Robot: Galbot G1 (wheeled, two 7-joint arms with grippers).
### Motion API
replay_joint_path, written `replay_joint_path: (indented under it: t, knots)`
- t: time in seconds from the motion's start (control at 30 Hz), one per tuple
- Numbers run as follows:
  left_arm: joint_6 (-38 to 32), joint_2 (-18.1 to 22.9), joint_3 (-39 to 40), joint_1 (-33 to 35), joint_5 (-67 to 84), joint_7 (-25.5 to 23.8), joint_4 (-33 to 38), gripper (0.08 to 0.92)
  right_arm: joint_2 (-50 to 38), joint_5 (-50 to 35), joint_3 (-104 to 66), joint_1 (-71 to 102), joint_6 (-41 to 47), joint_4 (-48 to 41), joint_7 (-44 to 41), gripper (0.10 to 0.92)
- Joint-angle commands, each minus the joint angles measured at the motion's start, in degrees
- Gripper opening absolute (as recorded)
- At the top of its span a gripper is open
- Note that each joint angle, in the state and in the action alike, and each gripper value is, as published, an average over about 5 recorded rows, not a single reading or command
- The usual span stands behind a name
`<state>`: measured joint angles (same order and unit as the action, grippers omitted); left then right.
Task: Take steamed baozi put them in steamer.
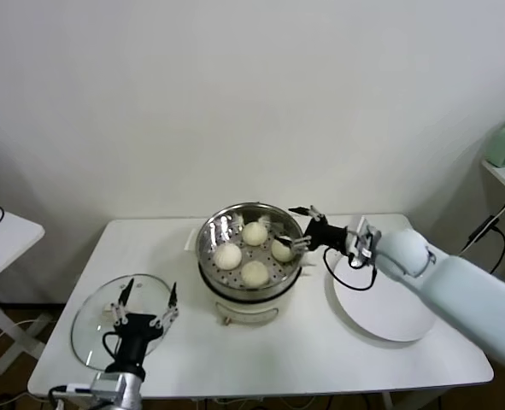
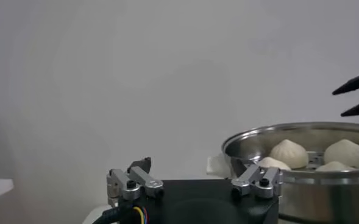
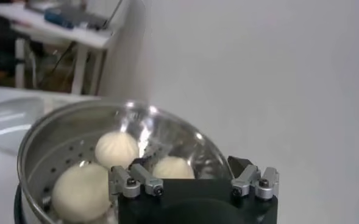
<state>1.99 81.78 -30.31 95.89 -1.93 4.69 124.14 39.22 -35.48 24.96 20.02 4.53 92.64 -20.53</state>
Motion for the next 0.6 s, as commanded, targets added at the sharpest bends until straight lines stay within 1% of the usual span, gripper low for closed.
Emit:
replay_joint_path:
  t: [0.03,0.3,0.43,0.6]
  knots:
    - [0.09,0.92,-0.56,0.17,-2.31,0.04,-0.05,0.823,17.18,15.58,-53.87,46.82,-8.21,7.91,2.46,0.823]
    - [-0.22,0.33,-2.06,0.05,-0.93,-0.51,-1.44,0.823,33.09,18.68,-62.05,57.66,-11.65,11.81,1.69,0.823]
    - [-0.33,0.18,-2.65,-0.23,1.04,-1.09,-1.8,0.823,37.54,18.77,-63.47,61.33,-13.38,12.27,1.81,0.823]
    - [0.05,-0.7,-3.73,-0.78,3.7,-3.2,-1.75,0.823,40.24,19.2,-64.34,64.76,-15.04,12.69,2.24,0.823]
